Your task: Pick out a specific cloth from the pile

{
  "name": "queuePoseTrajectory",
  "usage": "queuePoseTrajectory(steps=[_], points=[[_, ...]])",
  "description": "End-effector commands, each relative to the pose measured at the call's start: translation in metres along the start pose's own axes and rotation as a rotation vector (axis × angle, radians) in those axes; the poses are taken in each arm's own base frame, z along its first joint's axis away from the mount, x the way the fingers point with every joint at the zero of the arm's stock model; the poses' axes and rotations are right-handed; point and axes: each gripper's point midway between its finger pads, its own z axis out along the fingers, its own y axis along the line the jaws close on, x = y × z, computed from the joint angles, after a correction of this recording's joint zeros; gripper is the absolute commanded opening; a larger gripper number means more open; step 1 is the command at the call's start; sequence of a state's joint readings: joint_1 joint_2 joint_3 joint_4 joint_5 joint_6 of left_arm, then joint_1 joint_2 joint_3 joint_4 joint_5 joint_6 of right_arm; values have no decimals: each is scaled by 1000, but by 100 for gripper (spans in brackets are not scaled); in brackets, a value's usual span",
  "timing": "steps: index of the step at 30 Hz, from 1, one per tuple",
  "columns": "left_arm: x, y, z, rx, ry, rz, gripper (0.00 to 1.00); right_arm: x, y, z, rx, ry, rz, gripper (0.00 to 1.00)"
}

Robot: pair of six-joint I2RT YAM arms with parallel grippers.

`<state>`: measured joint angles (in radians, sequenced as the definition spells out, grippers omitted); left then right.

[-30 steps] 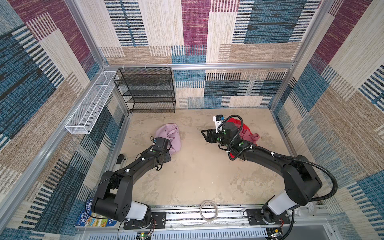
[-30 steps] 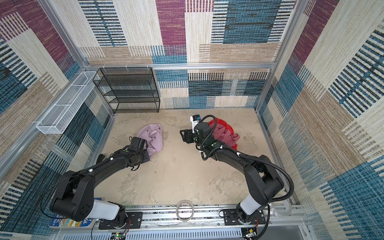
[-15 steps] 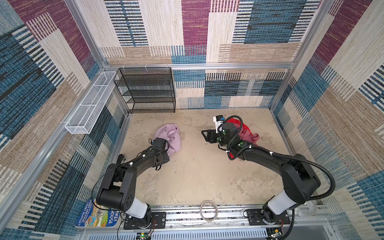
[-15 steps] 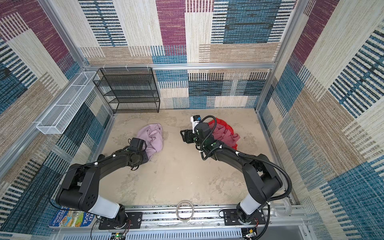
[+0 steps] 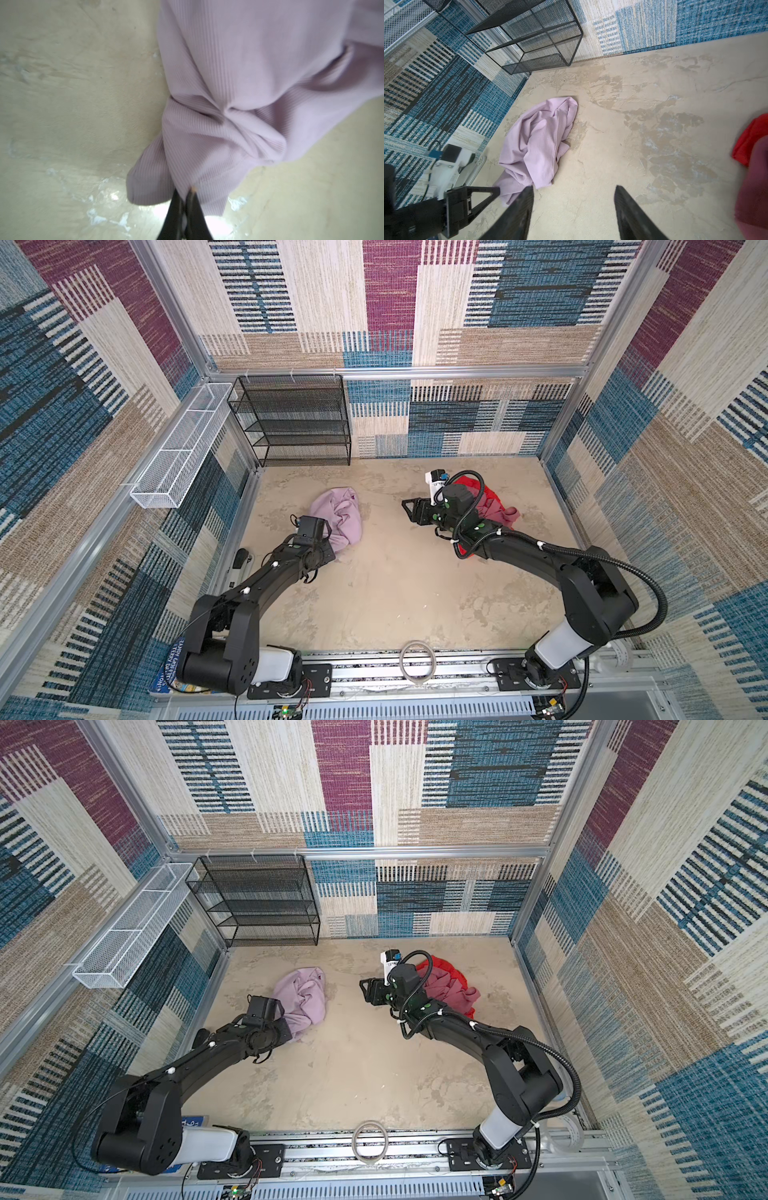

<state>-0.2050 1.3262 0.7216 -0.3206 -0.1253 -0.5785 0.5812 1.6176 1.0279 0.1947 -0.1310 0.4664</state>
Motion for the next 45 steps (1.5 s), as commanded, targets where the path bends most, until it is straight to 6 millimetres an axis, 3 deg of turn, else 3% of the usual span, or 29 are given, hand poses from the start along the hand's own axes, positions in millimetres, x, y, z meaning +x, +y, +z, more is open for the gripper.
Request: queuePoseTrajectory(steps=[1, 11, 19, 37, 45], points=[[6, 6, -22, 5, 2, 1, 0, -10, 6, 2, -23, -25, 1, 65], [-8, 8, -100, 103, -137, -62, 0, -14, 16, 2, -63, -24, 11, 64], [-16, 11, -146, 141, -196, -88, 0, -19, 22, -9, -88, -46, 19, 64], [-29, 6, -190, 207, -269, -104, 0, -23, 32, -28, -131, -66, 19, 65], [-39, 3, -193, 189, -274, -92, 0, -23, 37, -32, -153, -62, 14, 65]])
